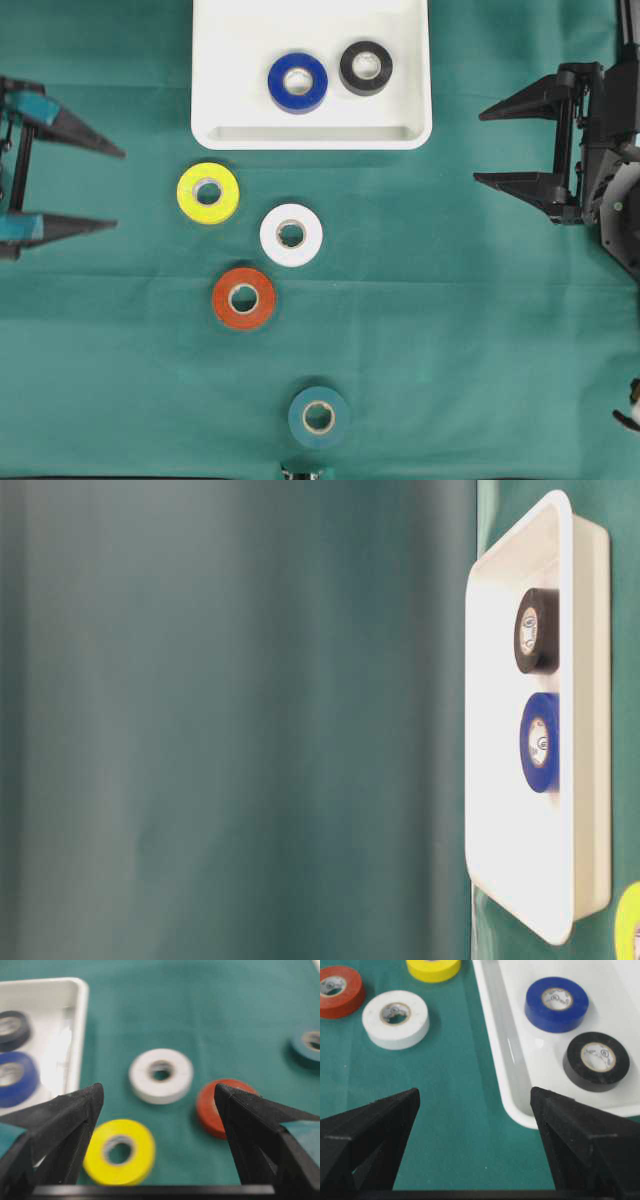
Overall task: Pick up the tape from a random location and place it into the white case.
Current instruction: 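Move the left gripper toward the red-orange tape roll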
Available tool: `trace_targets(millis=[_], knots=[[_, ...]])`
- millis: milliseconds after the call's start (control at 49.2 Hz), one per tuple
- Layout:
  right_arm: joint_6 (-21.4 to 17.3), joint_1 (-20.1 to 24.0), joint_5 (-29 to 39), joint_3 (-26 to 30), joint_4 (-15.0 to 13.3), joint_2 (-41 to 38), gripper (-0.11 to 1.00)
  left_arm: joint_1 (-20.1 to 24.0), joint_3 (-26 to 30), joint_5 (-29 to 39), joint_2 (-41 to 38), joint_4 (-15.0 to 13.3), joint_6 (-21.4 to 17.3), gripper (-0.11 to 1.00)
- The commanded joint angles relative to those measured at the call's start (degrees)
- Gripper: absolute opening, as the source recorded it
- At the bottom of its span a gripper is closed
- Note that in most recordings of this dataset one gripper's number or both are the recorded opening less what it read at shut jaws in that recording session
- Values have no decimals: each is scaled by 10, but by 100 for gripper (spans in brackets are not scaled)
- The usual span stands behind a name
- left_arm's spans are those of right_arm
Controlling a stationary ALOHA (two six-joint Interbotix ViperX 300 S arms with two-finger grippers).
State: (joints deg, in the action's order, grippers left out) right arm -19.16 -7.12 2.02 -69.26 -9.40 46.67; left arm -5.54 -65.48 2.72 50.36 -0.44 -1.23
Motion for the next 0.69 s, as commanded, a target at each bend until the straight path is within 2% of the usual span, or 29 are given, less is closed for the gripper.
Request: trace_targets(millis=[0, 224, 366, 671], knots=[[1, 1, -2, 18, -1, -3, 90, -26, 5, -4, -2, -1, 7, 98], [1, 0, 7, 25, -1, -3, 90, -108, 6, -4, -2, -2, 16, 98], [1, 1, 14, 28, -1, -2, 90, -144, 5, -5, -2, -2, 16, 98], [-3, 1, 18, 30, -1, -2, 90, -152, 6, -5, -7, -1, 14, 98]])
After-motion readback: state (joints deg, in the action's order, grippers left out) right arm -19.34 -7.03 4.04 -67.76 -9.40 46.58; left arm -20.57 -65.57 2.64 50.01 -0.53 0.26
